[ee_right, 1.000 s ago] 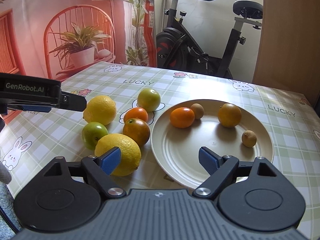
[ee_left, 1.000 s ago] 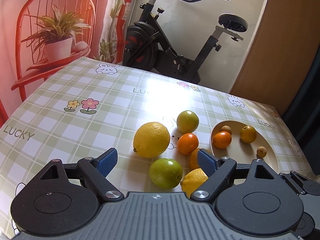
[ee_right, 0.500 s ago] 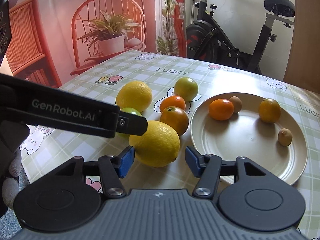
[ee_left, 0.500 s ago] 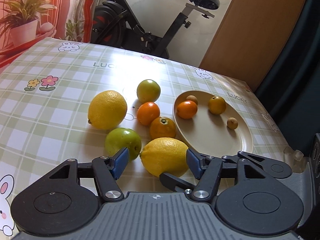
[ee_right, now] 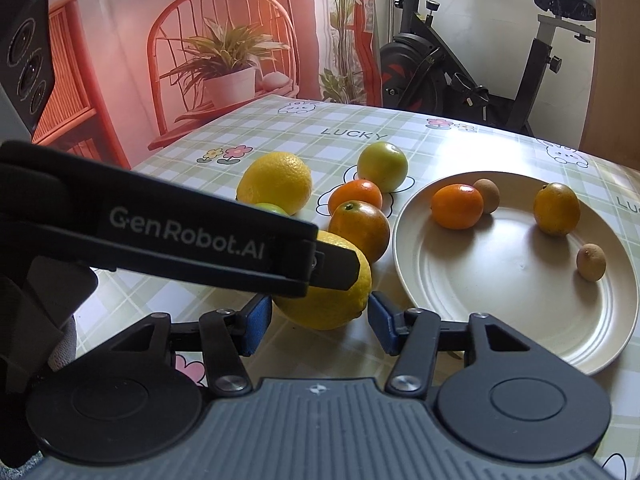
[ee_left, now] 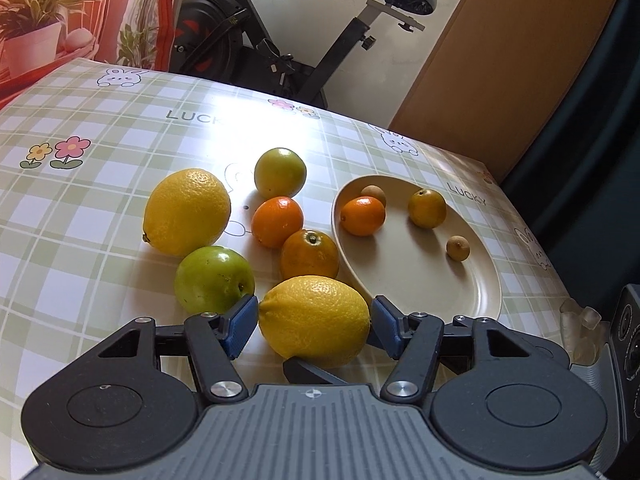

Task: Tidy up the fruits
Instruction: 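Lower the left gripper onto the large yellow lemon and close it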

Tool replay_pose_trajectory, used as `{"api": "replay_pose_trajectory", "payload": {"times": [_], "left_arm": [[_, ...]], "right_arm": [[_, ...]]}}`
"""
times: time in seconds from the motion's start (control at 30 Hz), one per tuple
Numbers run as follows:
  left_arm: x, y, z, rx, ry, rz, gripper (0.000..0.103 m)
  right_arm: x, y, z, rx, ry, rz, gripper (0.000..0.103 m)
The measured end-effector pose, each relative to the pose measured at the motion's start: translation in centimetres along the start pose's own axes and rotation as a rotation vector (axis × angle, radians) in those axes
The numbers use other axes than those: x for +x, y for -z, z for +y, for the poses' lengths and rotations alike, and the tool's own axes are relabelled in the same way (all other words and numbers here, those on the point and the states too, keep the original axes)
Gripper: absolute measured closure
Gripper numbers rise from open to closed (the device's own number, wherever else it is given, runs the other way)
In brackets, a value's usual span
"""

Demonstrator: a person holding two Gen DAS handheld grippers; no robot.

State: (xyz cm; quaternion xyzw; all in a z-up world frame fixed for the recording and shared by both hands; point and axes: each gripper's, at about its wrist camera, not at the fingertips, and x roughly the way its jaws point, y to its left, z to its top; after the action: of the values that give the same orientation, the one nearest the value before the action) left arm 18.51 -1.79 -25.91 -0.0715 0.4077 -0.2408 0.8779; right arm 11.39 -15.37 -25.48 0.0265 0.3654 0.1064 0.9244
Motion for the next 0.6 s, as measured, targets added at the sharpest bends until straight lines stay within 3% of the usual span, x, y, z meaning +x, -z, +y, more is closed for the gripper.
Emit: {"api": "replay_pose_trajectory", "payload": {"times": [0.6], "left_arm": [[-0.3,1.0,-1.4,0.047,-0.011,0.023,0.039]], "right_arm": [[-1.7,-0.1,-0.3,0.040,-0.009,-0.040,0.049]]}}
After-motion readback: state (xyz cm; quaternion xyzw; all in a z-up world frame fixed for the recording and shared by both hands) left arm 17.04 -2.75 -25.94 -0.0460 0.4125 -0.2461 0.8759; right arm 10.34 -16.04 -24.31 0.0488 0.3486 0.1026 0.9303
